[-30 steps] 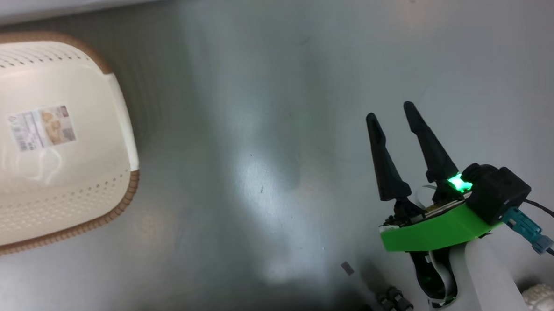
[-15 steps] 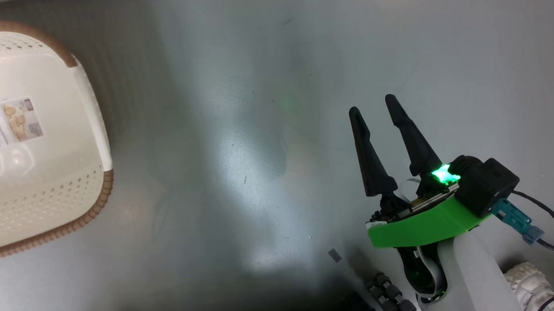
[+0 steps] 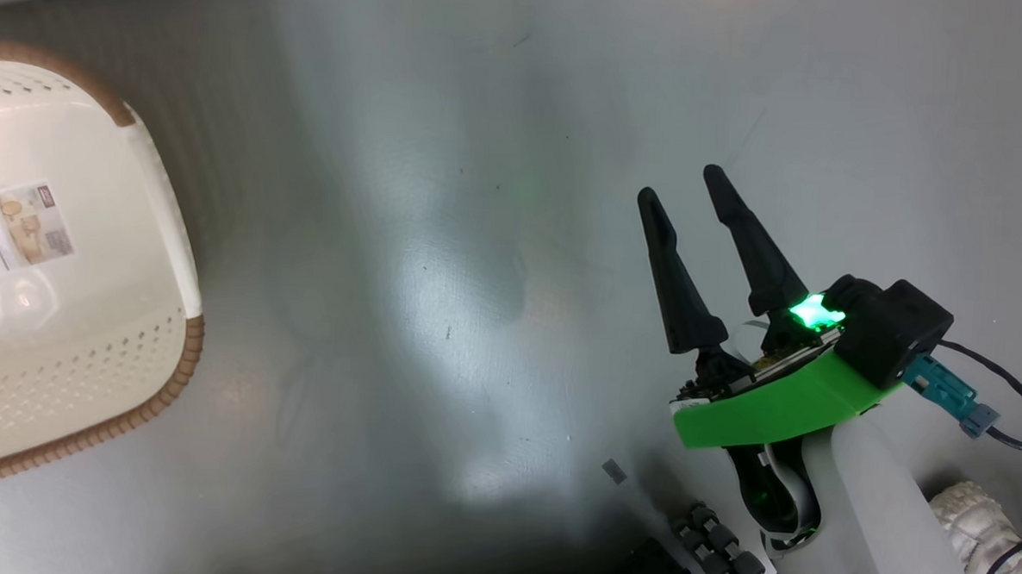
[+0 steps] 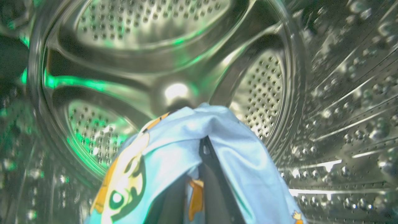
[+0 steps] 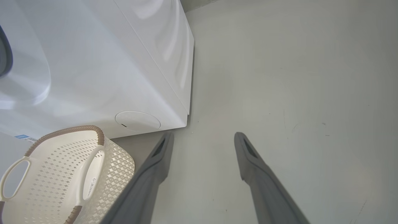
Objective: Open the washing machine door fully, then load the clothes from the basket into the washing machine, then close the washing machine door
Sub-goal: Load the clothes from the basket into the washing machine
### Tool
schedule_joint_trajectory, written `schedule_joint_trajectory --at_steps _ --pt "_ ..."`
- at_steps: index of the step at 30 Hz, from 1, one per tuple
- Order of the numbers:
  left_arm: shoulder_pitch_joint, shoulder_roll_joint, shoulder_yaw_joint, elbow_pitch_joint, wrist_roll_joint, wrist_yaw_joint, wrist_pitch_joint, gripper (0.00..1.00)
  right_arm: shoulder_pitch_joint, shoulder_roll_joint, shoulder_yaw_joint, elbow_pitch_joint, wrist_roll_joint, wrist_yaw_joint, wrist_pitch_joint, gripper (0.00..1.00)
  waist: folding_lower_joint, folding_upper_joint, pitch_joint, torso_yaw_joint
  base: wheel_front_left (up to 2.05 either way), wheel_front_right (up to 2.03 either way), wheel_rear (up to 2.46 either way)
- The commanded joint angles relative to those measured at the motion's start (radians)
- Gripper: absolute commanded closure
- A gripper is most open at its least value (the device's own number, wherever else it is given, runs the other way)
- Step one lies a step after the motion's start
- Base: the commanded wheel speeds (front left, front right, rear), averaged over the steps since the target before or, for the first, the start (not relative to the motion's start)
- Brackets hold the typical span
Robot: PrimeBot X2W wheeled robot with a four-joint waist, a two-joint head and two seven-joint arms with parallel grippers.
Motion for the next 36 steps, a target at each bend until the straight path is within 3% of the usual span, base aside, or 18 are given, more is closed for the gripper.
schedule_joint_trajectory --at_steps 1,10,11,13,28,36 --pt "0.023 0.047 0.015 -0.003 -0.006 -0.003 -0.004 1.00 0.030 0.004 0.023 -0.015 0.006 0.006 -0.007 0.00 -0.0001 0.0000 -0.004 0.002 0.00 0.00 0.00" --pt "0.008 0.023 -0.048 0.229 -0.116 -0.003 0.068 1.00 0.040 0.004 0.018 -0.007 0.000 0.006 -0.007 0.00 -0.0001 0.0000 -0.025 0.014 0.00 0.00 0.00" --pt "0.007 0.017 -0.052 0.249 -0.133 -0.003 0.086 0.81 0.040 0.004 0.017 -0.007 0.000 0.006 -0.007 0.00 -0.0001 0.0000 -0.028 0.016 0.00 0.00 0.00" --pt "0.004 0.014 -0.069 0.271 -0.149 -0.003 0.096 0.00 0.040 0.004 0.016 -0.006 -0.001 0.006 -0.007 0.00 -0.0001 0.0000 -0.032 0.019 0.00 0.00 0.00" --pt "0.084 -0.044 -0.099 0.389 -0.174 0.004 0.015 0.00 0.050 0.004 -0.025 -0.012 -0.019 0.006 -0.007 0.00 -0.0001 0.0000 -0.099 0.047 0.00 0.00 0.00" --pt "0.231 -0.082 -0.059 0.305 -0.154 0.024 -0.003 0.00 0.072 0.004 -0.060 -0.010 -0.043 0.006 -0.007 0.00 -0.0001 0.0000 -0.171 0.076 0.00 0.00 0.00"
